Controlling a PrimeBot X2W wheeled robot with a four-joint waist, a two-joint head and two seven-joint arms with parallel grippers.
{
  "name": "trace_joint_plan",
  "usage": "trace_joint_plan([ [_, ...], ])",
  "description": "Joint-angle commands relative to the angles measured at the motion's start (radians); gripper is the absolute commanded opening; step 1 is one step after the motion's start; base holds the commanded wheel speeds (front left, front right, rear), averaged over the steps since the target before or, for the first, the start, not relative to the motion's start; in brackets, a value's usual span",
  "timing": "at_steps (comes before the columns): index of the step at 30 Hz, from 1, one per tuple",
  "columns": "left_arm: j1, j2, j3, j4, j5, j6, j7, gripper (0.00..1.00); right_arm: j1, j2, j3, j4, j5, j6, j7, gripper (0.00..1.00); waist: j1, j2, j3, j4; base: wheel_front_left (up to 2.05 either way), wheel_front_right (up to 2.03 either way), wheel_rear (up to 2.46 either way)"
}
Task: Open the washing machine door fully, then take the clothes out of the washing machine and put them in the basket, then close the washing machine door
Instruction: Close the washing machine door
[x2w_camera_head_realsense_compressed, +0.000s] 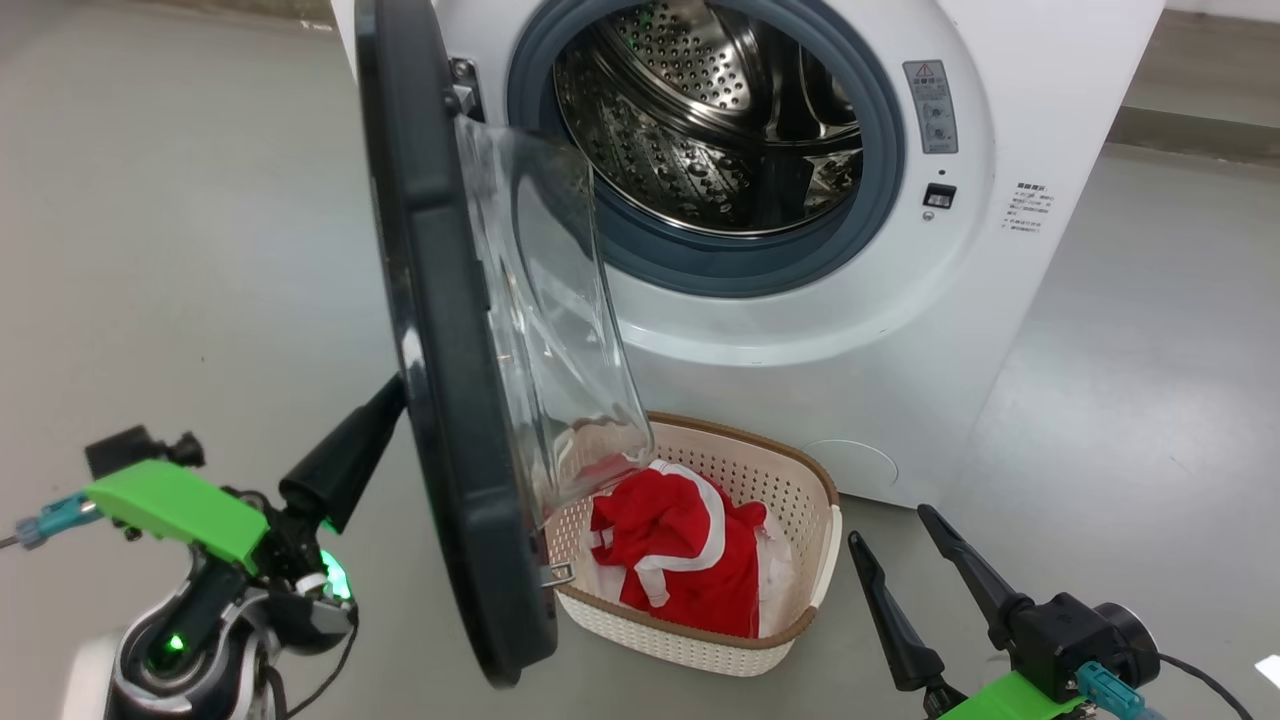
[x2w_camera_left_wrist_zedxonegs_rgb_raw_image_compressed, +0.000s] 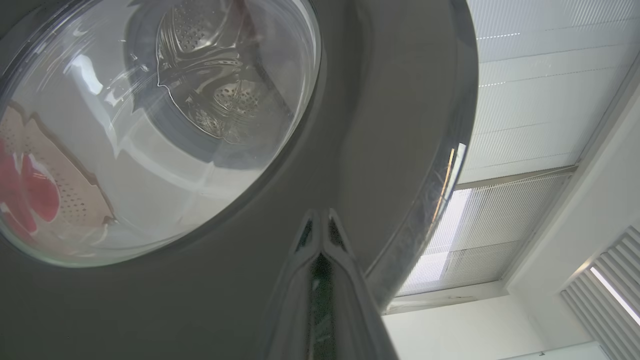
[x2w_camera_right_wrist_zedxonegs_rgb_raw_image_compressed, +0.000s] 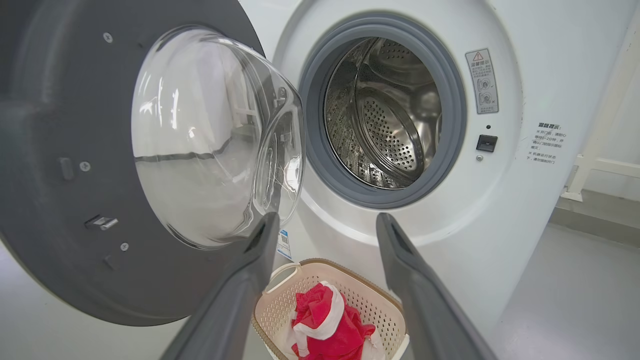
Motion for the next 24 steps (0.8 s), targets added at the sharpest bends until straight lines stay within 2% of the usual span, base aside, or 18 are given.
trace_joint_plan([
  [1,-0.007,0.019,0.038,-0.03,0.009,-0.016,-0.007,1.0,-0.025,0.0,0.014,-0.024,0.012,0.006,-0.006,1.0,0.0,0.0,0.002,0.002,0.0,0.0,0.0],
  [7,0.024,0.071,0.036,-0.056,0.146,-0.122,-0.106,1.0,-0.03,0.0,0.012,-0.02,0.013,0.006,-0.006,1.0,0.0,0.0,0.008,0.006,0.0,0.0,0.0],
  [10,0.055,0.121,0.008,-0.076,0.285,-0.184,-0.176,1.0,-0.033,0.0,0.011,-0.019,0.012,0.006,-0.006,1.0,0.0,0.0,0.01,0.007,0.0,0.0,0.0],
  [12,0.076,0.148,-0.009,-0.08,0.388,-0.211,-0.24,1.0,-0.036,0.0,0.011,-0.019,0.012,0.006,-0.006,1.0,0.0,0.0,0.011,0.006,0.0,0.0,0.0],
  [19,0.138,0.218,-0.077,-0.102,0.764,-0.245,-0.521,1.0,-0.039,0.0,0.011,-0.018,0.014,0.006,-0.006,1.0,0.0,0.0,0.016,0.005,0.0,0.0,0.0],
  [24,0.176,0.247,-0.133,-0.093,0.998,-0.199,-0.675,1.0,-0.043,0.0,0.011,-0.019,0.018,0.006,-0.006,1.0,0.0,0.0,0.023,0.002,0.0,0.0,0.0],
])
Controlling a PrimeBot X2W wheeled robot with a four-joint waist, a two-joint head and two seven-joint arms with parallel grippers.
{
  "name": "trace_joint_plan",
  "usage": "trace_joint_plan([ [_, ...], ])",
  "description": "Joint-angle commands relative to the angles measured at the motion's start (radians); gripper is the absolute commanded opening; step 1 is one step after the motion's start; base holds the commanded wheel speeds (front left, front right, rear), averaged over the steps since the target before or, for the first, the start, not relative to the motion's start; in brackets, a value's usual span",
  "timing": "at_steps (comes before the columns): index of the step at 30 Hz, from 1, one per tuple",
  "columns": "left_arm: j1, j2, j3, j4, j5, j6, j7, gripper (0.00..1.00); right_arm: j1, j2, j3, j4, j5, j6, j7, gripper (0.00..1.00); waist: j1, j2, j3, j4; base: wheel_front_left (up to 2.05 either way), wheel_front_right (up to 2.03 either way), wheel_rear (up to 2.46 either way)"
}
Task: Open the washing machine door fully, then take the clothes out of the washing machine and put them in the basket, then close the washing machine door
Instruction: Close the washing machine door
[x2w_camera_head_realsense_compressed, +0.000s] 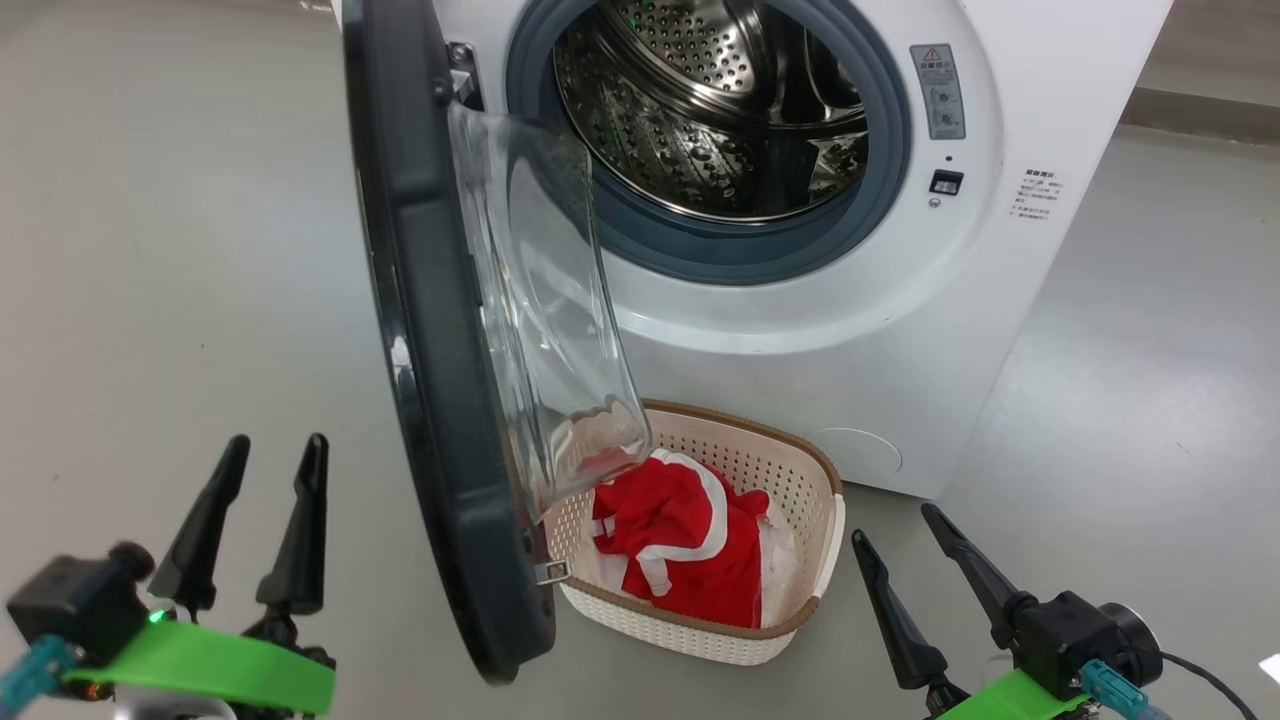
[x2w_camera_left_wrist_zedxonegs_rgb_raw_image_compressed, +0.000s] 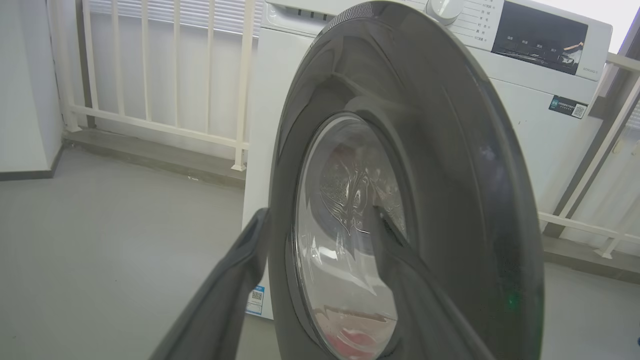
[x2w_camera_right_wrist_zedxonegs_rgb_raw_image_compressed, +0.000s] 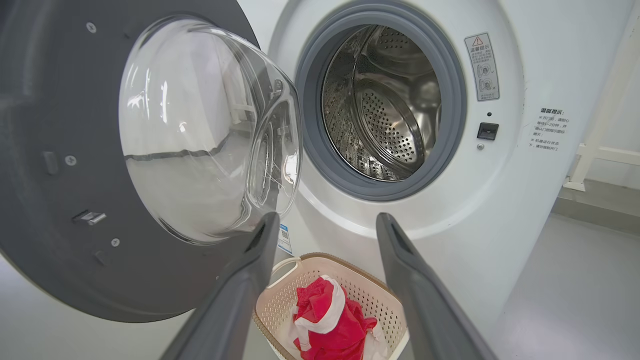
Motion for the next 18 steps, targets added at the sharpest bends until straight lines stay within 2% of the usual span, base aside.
trace_joint_plan([
  [1,-0.01,0.037,0.02,-0.026,0.065,0.022,-0.052,1.0,-0.043,0.0,0.015,-0.024,0.015,0.006,-0.006,1.0,0.0,0.0,0.003,-0.002,0.0,0.0,0.0],
  [7,0.028,0.019,0.003,-0.033,0.168,0.057,-0.148,1.0,-0.046,0.0,0.014,-0.023,0.017,0.006,-0.006,1.0,0.0,0.0,0.008,-0.006,0.0,0.0,0.0],
  [18,0.12,-0.023,0.006,0.015,0.245,0.078,-0.169,1.0,-0.041,0.0,0.012,-0.026,0.028,0.006,-0.006,1.0,0.0,0.0,-0.005,-0.012,0.0,0.0,0.0],
])
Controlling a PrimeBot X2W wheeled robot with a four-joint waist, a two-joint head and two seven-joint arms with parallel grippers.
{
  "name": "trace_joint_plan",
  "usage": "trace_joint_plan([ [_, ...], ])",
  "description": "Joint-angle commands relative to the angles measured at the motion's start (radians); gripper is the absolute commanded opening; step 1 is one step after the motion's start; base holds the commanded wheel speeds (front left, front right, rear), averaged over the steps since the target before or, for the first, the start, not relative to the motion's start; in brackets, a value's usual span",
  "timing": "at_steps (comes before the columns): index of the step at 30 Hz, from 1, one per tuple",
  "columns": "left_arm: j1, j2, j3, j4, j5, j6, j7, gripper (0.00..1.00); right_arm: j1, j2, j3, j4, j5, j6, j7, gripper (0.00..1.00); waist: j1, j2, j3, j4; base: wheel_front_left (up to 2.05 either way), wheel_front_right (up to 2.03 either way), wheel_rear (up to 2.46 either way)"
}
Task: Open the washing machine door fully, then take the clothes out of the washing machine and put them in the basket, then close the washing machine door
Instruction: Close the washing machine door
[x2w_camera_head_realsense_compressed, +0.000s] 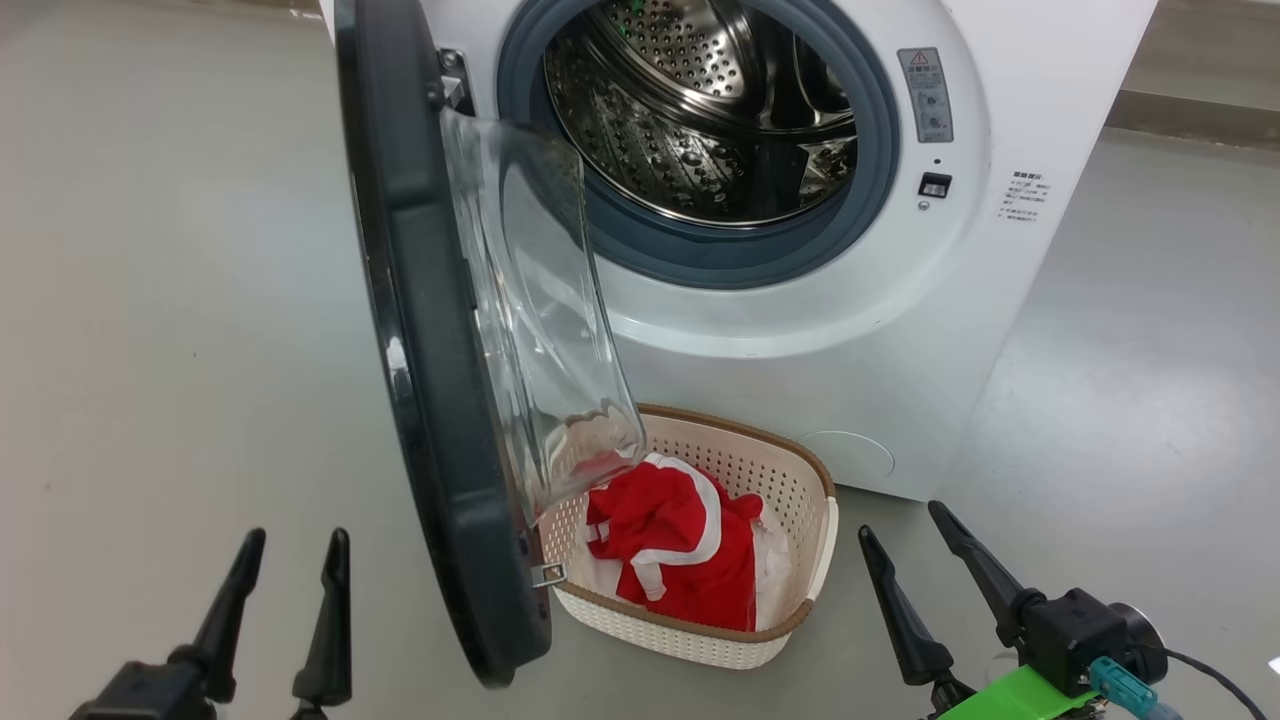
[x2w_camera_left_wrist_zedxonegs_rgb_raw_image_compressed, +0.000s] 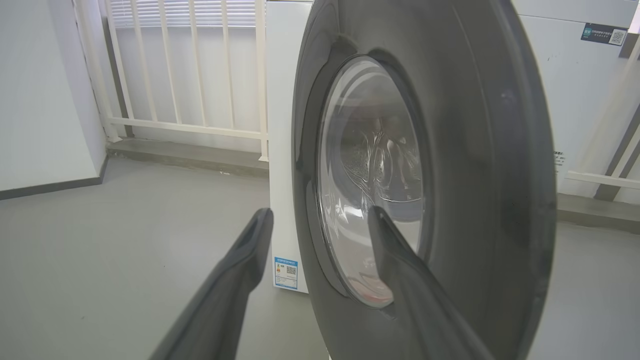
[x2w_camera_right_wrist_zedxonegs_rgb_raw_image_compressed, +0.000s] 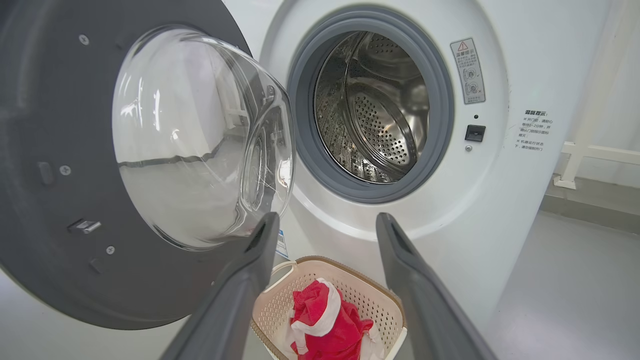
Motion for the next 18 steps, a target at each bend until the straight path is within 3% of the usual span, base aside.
trace_joint_plan([
  [1,-0.005,0.005,0.045,-0.021,0.024,0.008,-0.012,1.0,-0.039,0.0,0.018,-0.027,0.008,0.006,-0.006,1.0,0.0,-0.0001,-0.001,0.0,0.0,0.0,0.0],
  [18,0.056,-0.06,0.093,-0.025,0.117,0.001,-0.012,1.0,-0.031,0.0,0.022,-0.023,0.005,0.006,-0.006,1.0,0.0,-0.0001,-0.015,-0.003,0.0,0.0,0.0],
])
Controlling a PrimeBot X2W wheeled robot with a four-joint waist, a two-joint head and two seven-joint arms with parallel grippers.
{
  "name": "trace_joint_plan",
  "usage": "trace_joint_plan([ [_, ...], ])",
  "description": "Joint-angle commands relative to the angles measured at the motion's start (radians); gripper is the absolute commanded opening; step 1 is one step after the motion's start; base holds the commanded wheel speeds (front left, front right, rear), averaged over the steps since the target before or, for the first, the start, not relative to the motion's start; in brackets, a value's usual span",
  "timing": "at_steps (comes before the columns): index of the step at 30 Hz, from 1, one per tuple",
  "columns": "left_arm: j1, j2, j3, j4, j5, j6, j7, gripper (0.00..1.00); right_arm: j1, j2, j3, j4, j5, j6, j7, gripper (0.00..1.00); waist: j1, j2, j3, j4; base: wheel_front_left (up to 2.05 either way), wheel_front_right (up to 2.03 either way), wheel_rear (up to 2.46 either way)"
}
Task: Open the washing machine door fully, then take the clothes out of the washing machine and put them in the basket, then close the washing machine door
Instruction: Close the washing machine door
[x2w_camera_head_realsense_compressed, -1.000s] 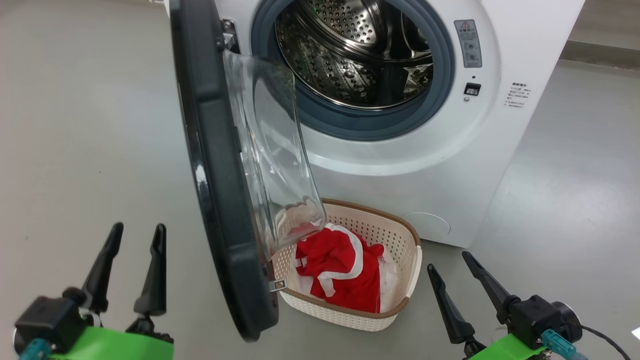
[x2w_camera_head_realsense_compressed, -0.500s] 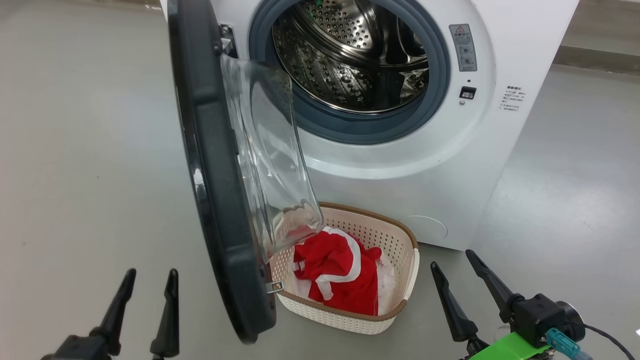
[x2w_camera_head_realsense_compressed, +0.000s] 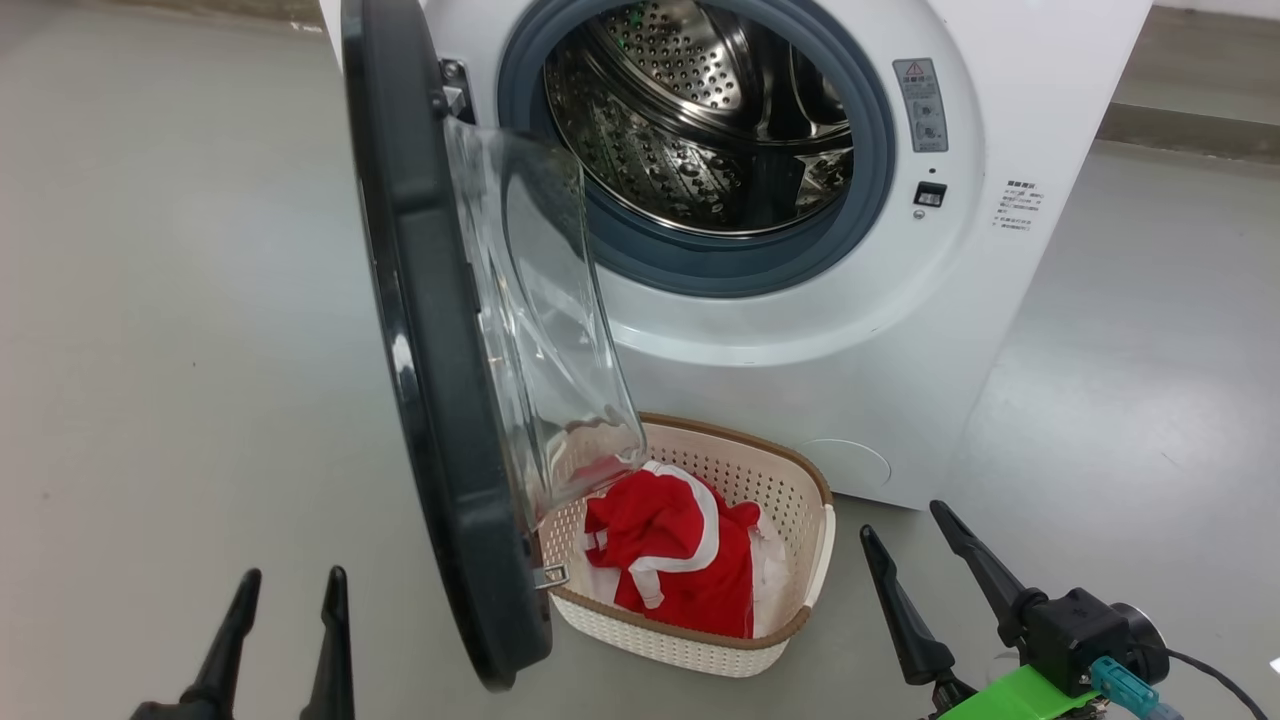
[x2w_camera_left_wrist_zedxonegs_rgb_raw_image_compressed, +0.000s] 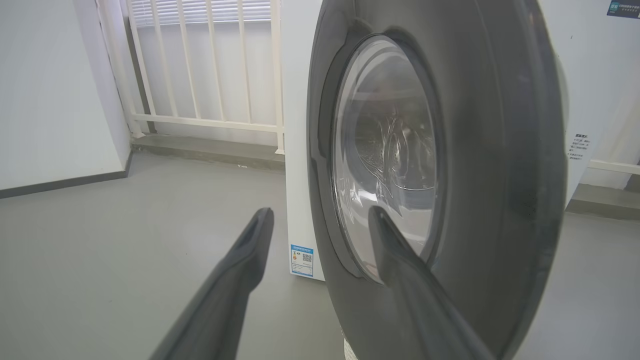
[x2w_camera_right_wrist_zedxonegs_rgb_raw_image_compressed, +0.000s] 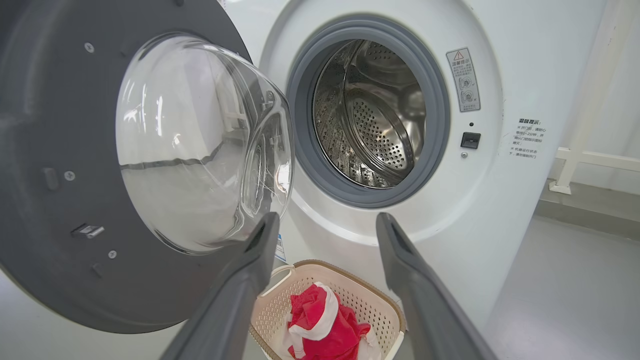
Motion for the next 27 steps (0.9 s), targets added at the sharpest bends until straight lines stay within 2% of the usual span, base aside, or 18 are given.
trace_joint_plan([
  [1,-0.011,0.001,0.038,-0.022,0.011,-0.004,-0.012,1.0,-0.031,0.0,0.027,-0.022,0.004,0.006,-0.006,1.0,0.0,-0.0001,-0.002,-0.002,0.0,0.0,0.0],
  [26,-0.013,-0.034,0.059,-0.006,0.078,-0.027,-0.012,1.0,-0.037,0.0,0.036,-0.021,-0.001,0.006,-0.006,1.0,0.0,-0.0001,0.016,-0.002,0.0,0.0,0.0],
  [27,-0.012,-0.035,0.056,-0.002,0.075,-0.034,-0.012,0.49,-0.037,0.0,0.036,-0.021,-0.001,0.006,-0.006,1.0,0.0,-0.0001,0.016,-0.002,0.0,0.0,0.0],
])
